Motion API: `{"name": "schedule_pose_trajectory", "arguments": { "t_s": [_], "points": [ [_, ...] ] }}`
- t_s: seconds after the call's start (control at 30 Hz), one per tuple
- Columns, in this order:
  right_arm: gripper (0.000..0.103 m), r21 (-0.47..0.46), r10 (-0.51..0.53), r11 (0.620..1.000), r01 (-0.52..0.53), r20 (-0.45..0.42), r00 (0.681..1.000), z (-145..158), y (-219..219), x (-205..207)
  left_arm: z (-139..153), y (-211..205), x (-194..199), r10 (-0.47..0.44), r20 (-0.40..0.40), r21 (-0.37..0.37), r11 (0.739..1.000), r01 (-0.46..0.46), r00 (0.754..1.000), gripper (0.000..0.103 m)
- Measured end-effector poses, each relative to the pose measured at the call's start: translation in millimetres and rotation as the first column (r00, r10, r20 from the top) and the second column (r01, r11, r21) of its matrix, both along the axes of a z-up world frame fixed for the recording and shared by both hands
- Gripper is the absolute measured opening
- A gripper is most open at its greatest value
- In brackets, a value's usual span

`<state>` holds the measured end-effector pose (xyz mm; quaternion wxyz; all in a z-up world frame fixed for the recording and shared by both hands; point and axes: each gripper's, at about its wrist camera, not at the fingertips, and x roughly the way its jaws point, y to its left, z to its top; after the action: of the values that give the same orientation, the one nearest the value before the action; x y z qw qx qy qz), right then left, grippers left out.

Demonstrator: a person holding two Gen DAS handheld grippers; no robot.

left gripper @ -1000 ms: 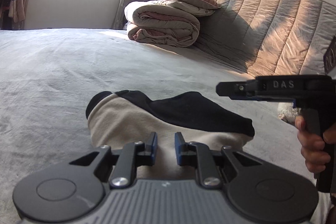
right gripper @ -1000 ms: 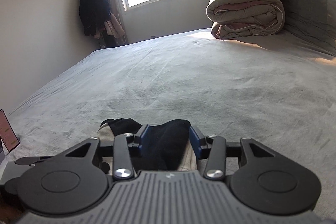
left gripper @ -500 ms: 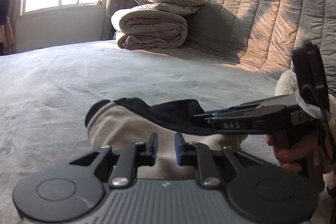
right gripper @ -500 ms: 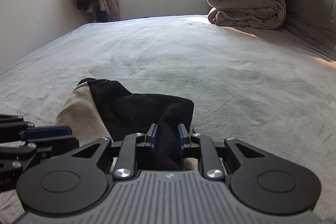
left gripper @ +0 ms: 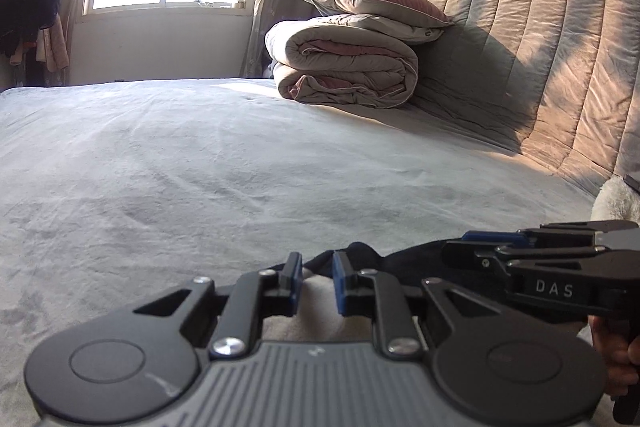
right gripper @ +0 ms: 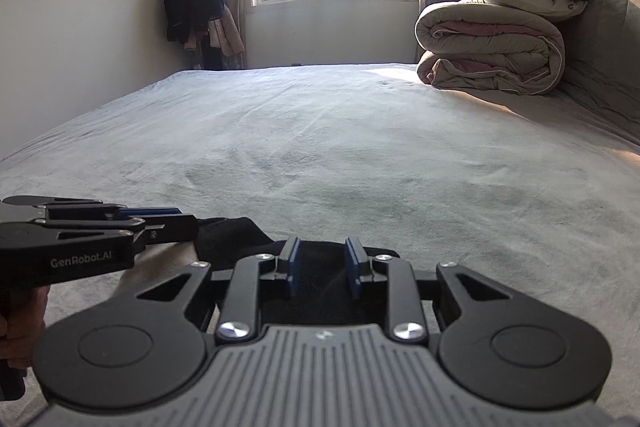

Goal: Fold clothes

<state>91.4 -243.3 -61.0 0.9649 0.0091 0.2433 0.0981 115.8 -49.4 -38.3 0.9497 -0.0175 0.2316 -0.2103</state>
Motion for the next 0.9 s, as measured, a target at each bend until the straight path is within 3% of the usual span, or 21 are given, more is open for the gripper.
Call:
{"name": "schedule_pose_trajectory", "arguments": {
  "t_s": [0.2, 0.23, 0.27, 0.37, 0.73, 0.9],
  "points": [
    [0.020, 0.009, -0.061, 0.998, 0.062, -0.029, 0.998, -12, -17, 5, 3, 5, -7, 0.012, -0.009, -0.022, 1.000, -0.012, 1.000, 0.016],
    [0.022, 0.020, -0.076, 0.997, 0.077, -0.040, 0.996, -13, -20, 5, 4, 5, -8, 0.014, -0.011, -0.026, 1.000, -0.014, 1.000, 0.016],
    [0.037, 0.034, -0.089, 0.995, 0.090, -0.051, 0.995, -14, -23, 6, 4, 6, -9, 0.016, -0.012, -0.029, 0.999, -0.017, 1.000, 0.016],
    [0.040, 0.100, -0.095, 0.990, 0.101, -0.067, 0.993, -8, -31, 3, 6, 9, -13, 0.022, -0.017, -0.040, 0.999, -0.023, 1.000, 0.016],
    [0.040, 0.080, 0.035, 0.996, -0.036, 0.009, 0.999, 24, -8, -51, 20, 9, -51, -0.032, -0.032, -0.085, 0.996, 0.030, 0.999, 0.016],
    [0.039, 0.030, 0.061, 0.998, -0.060, -0.014, 0.998, 19, -5, -64, 11, -3, -67, -0.093, -0.067, -0.033, 0.995, 0.091, 0.993, 0.016]
  ]
}}
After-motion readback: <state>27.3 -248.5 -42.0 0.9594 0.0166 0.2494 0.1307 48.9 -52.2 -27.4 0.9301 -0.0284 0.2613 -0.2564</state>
